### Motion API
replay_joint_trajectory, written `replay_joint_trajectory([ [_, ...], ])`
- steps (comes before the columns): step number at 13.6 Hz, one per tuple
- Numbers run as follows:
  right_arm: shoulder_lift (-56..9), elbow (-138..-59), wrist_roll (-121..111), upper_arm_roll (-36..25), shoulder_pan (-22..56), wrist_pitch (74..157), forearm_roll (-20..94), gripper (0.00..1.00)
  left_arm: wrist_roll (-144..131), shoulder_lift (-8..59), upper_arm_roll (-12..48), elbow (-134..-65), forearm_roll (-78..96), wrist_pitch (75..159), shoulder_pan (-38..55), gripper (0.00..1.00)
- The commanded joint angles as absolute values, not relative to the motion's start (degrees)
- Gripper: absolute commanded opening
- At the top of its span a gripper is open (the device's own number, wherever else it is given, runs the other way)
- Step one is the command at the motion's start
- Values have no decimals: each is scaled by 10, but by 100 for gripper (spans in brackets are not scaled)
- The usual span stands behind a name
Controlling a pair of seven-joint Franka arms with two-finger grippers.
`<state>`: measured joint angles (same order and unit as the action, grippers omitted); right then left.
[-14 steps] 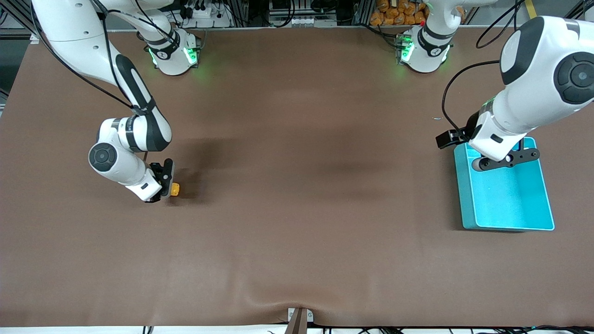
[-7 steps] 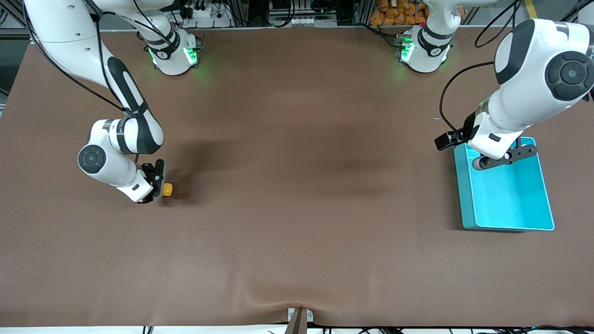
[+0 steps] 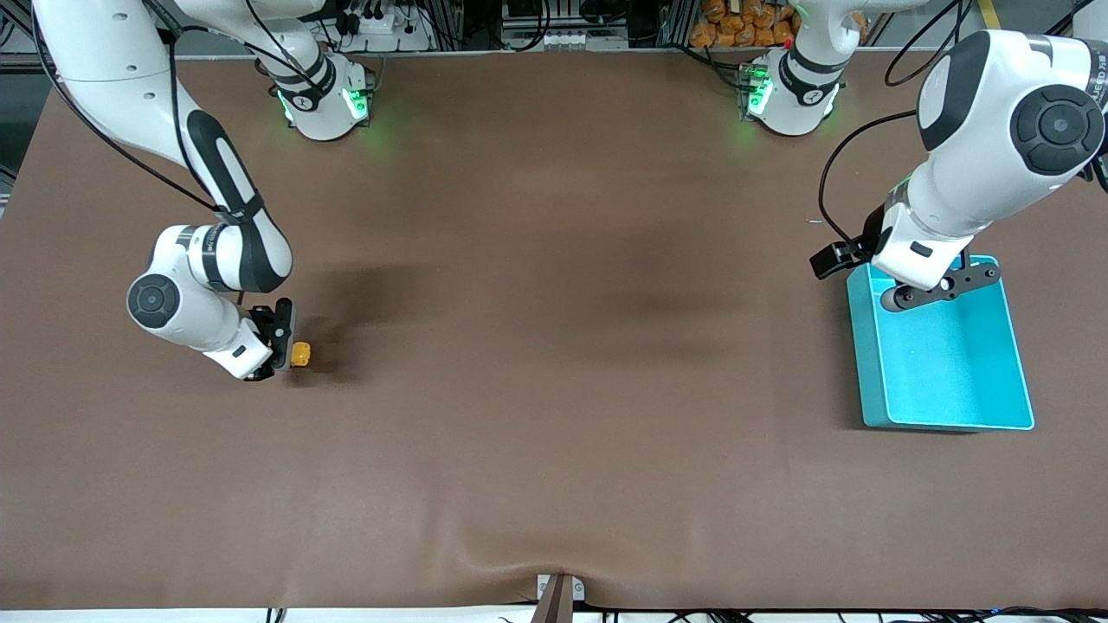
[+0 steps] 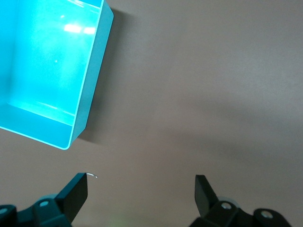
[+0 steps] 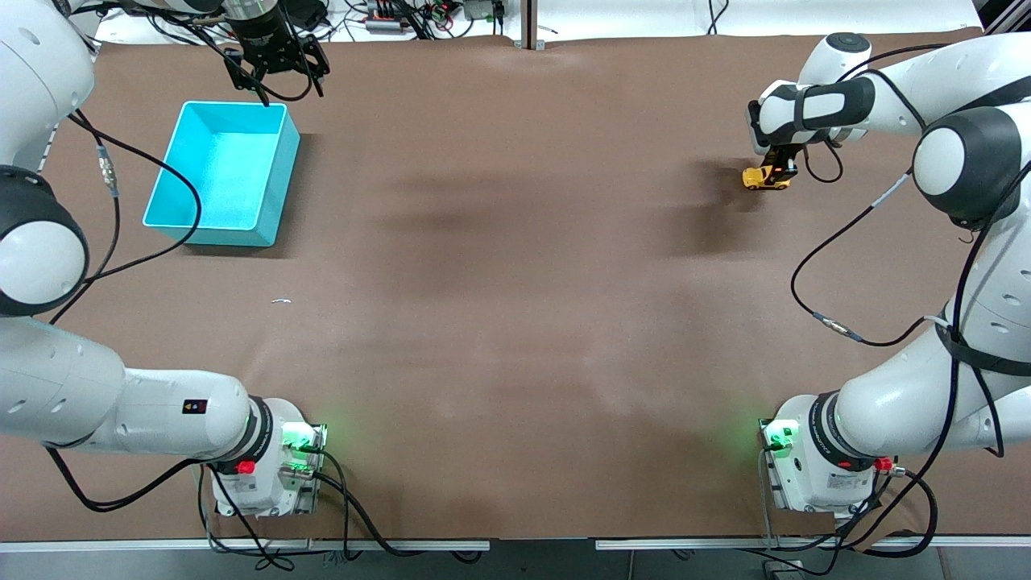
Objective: Wind and store yellow beetle car
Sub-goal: 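Close the right gripper on the yellow car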
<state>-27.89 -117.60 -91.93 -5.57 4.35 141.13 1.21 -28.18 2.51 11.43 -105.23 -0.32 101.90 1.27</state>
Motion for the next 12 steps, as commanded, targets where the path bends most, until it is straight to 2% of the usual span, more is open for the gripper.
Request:
replay_joint_trajectory([
  [1,-346,-1142,-957,-52,17,1441,13,31,-287,8,116,-1069,10,1031,8,100],
  [12,-351,-1138,-980,-52,-18,1441,15,38,-286,11,116,-1068,9,1031,8,100],
])
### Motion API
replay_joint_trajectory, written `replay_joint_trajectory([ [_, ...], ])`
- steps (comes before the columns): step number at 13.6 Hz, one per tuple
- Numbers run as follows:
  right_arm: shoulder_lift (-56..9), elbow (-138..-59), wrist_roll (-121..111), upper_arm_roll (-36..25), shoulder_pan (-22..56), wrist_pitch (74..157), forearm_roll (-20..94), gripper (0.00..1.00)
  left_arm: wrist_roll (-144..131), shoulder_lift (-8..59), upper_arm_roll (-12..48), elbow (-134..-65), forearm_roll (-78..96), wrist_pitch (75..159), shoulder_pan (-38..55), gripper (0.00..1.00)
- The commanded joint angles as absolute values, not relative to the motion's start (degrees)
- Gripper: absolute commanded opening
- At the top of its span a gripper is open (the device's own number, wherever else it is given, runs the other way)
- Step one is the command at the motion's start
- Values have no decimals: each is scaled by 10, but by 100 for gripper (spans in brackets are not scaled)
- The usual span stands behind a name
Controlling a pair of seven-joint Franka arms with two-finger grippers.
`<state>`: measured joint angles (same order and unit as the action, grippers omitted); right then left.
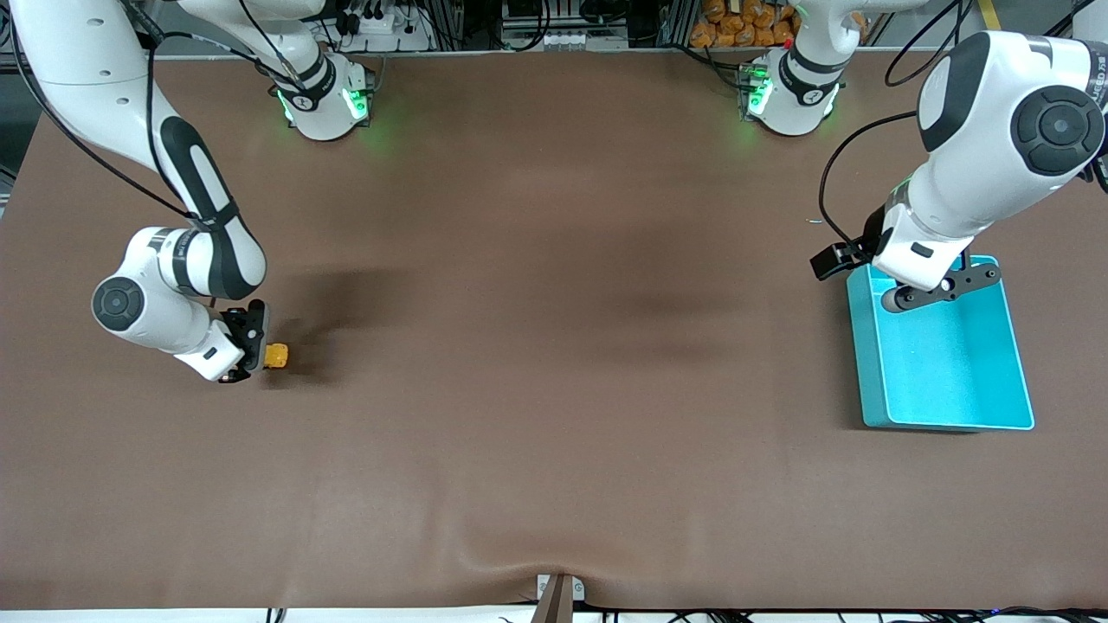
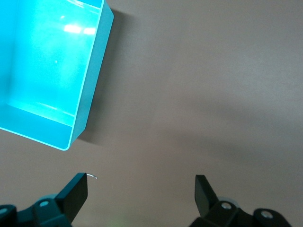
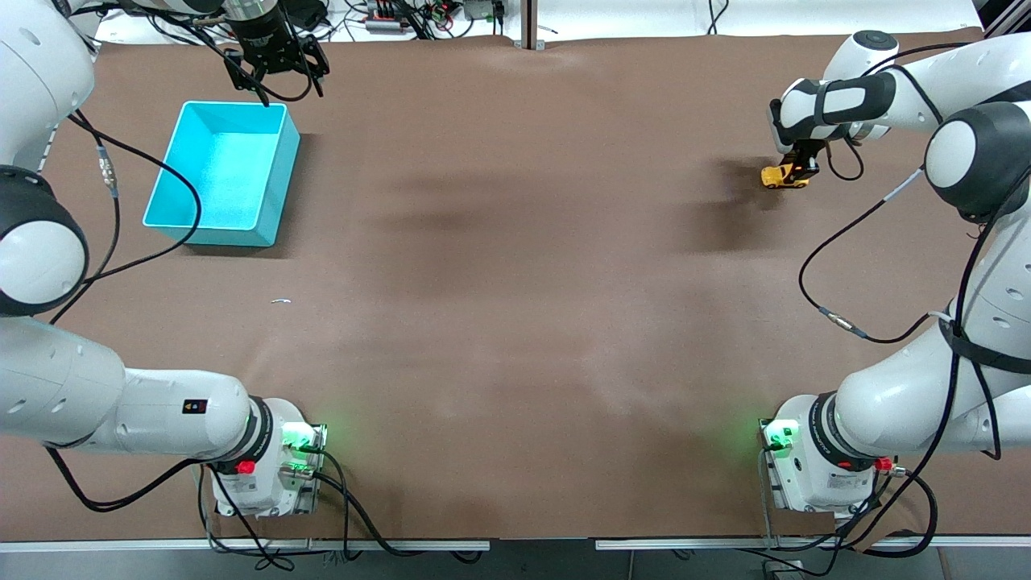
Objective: Wind and store yellow beetle car
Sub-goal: 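Close the right gripper on the yellow car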
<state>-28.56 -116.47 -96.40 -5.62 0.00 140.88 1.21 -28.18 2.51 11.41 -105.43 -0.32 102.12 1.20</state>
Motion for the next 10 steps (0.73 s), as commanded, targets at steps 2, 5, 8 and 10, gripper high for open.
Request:
replay_joint_trajectory([
  [2,-351,-1138,-981,-52,-19,1441,16,39,-286,12,116,-1068,9,1031,8,100],
  [5,-358,-1138,-982,-51,-30,1441,16,40,-286,13,116,-1068,9,1031,8,100],
  [8,-359,-1136,-982,-52,-34,1441,17,41,-286,13,116,-1068,8,1031,8,100],
  [10,-361,-1135,-982,-51,-42,1441,17,42,-286,13,116,-1068,9,1031,8,100],
])
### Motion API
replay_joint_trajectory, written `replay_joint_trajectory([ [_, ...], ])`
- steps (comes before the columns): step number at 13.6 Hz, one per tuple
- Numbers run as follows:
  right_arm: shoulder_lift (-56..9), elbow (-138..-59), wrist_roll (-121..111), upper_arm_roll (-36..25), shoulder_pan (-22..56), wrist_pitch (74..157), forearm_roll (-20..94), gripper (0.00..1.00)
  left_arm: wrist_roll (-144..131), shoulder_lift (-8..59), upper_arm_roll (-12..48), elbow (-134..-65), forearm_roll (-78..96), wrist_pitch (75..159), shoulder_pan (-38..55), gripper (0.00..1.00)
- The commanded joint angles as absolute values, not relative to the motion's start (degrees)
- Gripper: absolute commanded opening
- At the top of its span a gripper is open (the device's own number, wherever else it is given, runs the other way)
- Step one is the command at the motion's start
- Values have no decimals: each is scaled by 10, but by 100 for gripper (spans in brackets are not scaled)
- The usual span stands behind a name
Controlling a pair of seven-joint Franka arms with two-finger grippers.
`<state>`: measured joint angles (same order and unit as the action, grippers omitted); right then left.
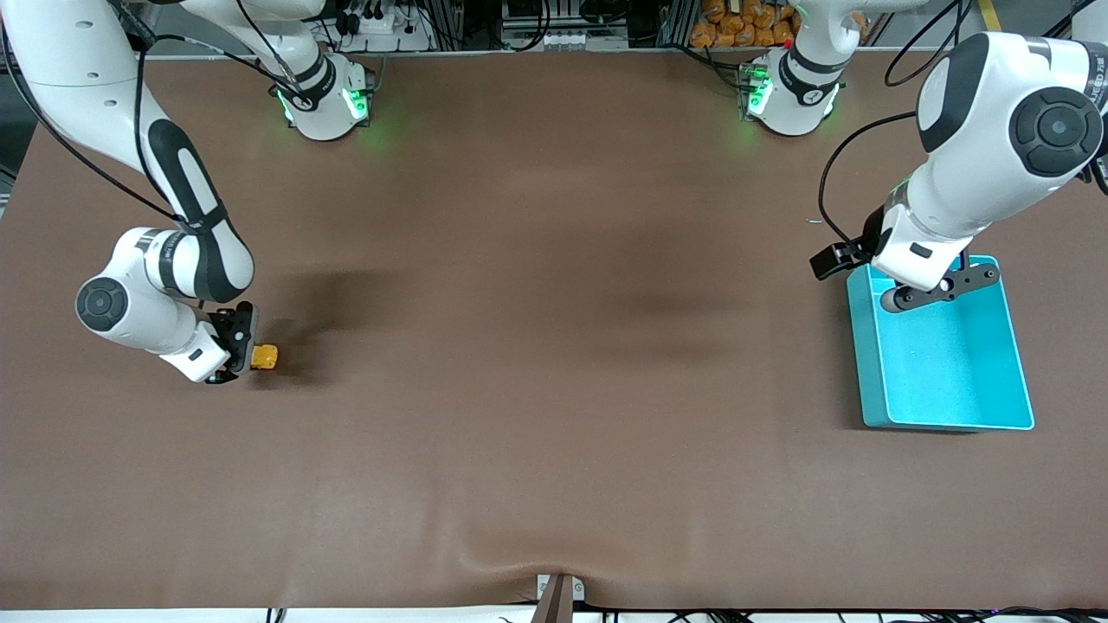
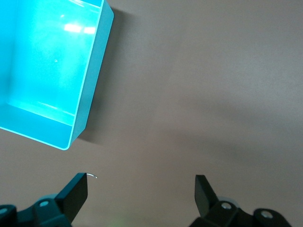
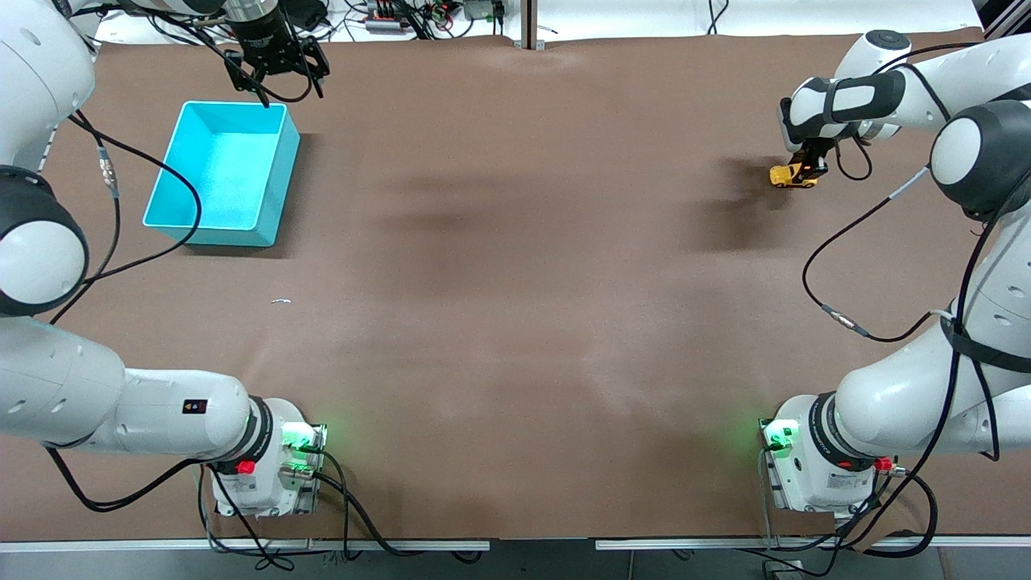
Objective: Wind and store yellow beetle car
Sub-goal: 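Close the right gripper on the yellow car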
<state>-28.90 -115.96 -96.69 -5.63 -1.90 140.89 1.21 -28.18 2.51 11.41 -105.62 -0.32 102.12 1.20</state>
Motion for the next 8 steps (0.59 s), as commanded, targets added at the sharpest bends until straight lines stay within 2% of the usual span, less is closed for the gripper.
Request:
replay_joint_trajectory([
  [1,-365,-1131,-983,-51,-44,1441,17,43,-286,14,116,-1068,9,1031,8,100],
  [3,-368,-1128,-982,-52,-44,1441,17,49,-286,14,116,-1068,9,1031,8,100],
  [4,-368,-1123,-981,-51,-45,1441,17,58,-286,14,116,-1068,8,1031,8,100],
  [5,-368,-1116,-980,-51,-47,1438,18,71,-286,14,116,-1068,9,1031,8,100],
  [7,-368,-1079,-980,-50,-57,1379,18,100,-286,14,116,-1068,9,1031,9,100],
  [8,-367,-1051,-980,-50,-57,1339,18,100,-286,14,116,-1068,9,1031,8,100],
])
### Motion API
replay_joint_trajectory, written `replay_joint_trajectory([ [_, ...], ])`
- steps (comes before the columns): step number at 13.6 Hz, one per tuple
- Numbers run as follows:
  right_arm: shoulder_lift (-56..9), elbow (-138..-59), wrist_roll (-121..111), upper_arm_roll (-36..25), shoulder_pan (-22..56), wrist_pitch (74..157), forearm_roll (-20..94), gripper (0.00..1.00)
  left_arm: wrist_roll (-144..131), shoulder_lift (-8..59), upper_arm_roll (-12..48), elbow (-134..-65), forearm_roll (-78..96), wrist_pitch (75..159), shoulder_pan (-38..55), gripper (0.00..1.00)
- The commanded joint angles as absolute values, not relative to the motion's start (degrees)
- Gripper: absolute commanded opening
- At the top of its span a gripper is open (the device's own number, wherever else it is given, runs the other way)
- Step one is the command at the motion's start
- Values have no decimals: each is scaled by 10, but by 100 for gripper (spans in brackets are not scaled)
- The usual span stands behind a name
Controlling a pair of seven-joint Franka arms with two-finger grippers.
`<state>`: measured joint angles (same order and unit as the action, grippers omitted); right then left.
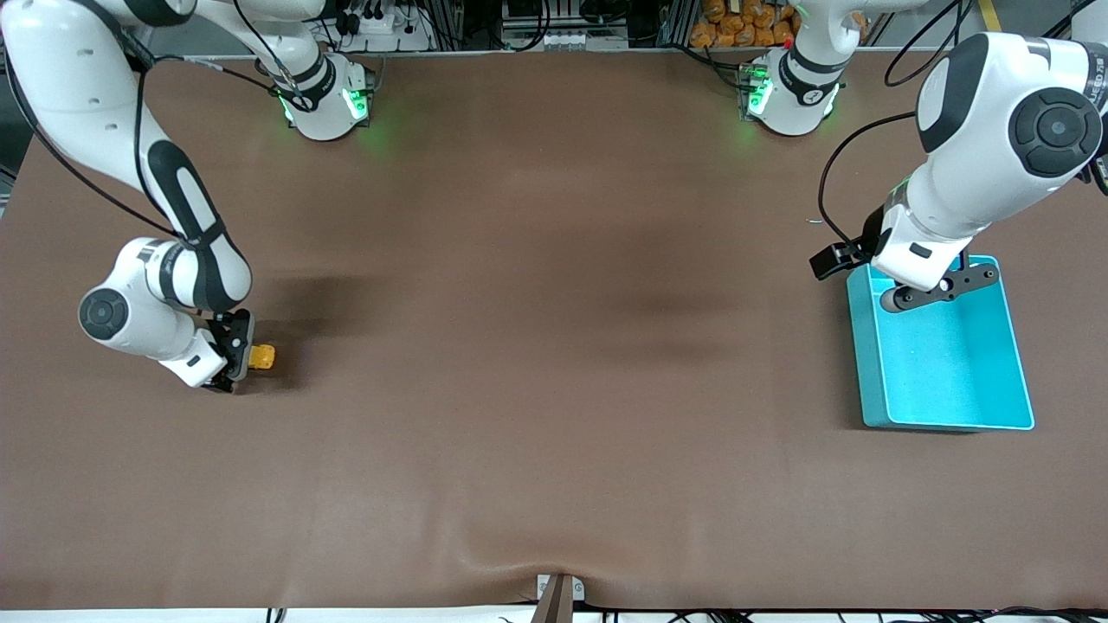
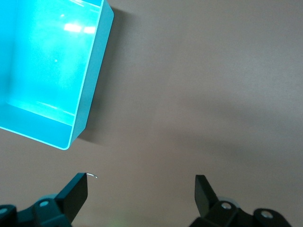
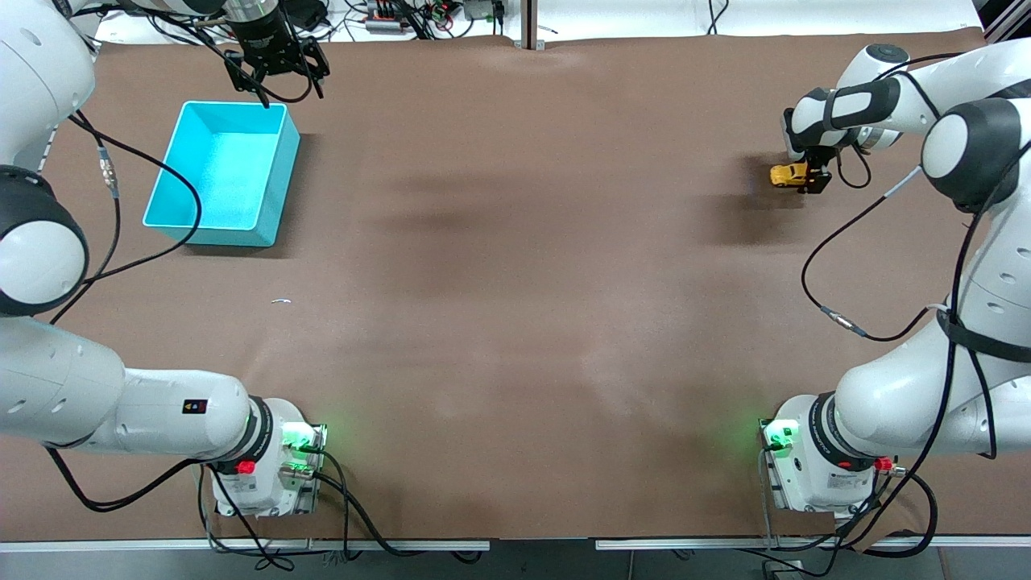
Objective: Wind and store yellow beetle car
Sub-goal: 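Slide the car across the table toward the bin with the right gripper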
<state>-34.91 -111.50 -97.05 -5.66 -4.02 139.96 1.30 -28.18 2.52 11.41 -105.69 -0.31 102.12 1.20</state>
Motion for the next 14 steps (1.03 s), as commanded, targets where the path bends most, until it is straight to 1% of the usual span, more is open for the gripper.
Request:
replay_joint_trajectory([
  [1,-368,-1029,-981,-50,-59,1306,18,100,-286,15,116,-1068,9,1031,8,100],
  [3,-367,-1011,-980,-50,-64,1284,18,100,-286,15,116,-1068,9,1031,8,100],
  [14,-370,-1013,-978,-50,-70,1284,19,100,-287,16,116,-1068,9,1031,8,100],
])
